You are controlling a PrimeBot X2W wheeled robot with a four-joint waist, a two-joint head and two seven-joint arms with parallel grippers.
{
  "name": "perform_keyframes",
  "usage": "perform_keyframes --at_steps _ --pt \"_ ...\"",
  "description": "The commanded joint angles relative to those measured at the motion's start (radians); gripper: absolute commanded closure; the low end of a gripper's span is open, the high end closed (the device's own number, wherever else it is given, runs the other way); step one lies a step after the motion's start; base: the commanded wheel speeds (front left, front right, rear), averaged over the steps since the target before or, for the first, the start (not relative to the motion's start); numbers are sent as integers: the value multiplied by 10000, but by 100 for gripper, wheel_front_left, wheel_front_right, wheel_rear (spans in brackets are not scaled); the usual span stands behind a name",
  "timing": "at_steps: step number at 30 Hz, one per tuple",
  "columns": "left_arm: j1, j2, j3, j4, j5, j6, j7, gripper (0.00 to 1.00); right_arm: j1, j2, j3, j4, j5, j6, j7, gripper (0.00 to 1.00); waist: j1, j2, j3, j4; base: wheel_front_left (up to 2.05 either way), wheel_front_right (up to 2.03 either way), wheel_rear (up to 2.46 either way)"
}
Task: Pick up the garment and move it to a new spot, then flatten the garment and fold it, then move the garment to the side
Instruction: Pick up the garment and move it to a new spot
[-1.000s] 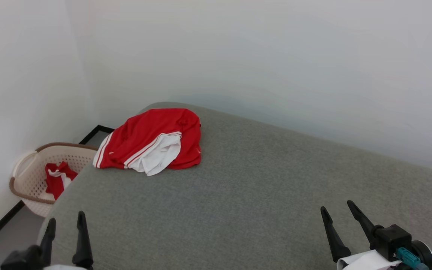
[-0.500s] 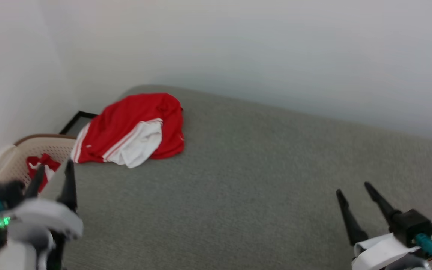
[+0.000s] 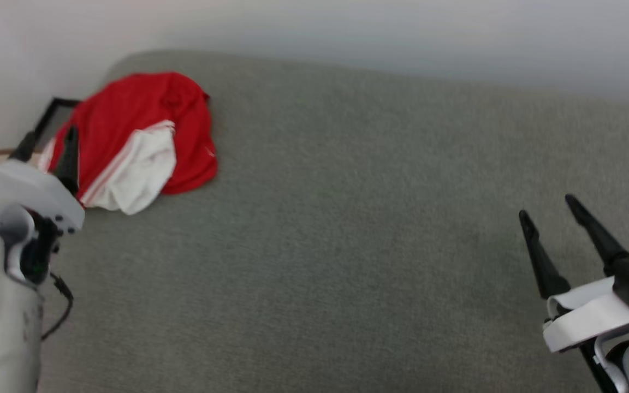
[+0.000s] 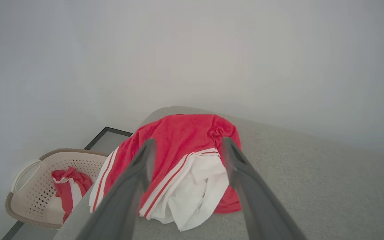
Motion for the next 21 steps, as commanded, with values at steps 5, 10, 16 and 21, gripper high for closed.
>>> perform_keyframes --at_steps 5,10,16,21 --pt "-1320 280 -411 1263 -298 -35 406 0 -324 -303 -63 -487 59 -14 130 0 0 -1 1761 -815 0 0 0" --pt "-2422 397 -606 2752 -287 99 1022 0 -444 -498 -176 -949 56 -14 337 0 0 -1 2380 -946 0 0 0" --pt "-3483 471 -950 4300 -64 261 1822 0 -549 -716 -261 -1444 116 -14 598 0 0 -1 2990 -1094 0 0 0" --pt "-4172 484 -1234 5267 122 357 2202 0 -652 -844 -327 -1764 137 -14 806 0 0 -1 3450 -1223 0 0 0"
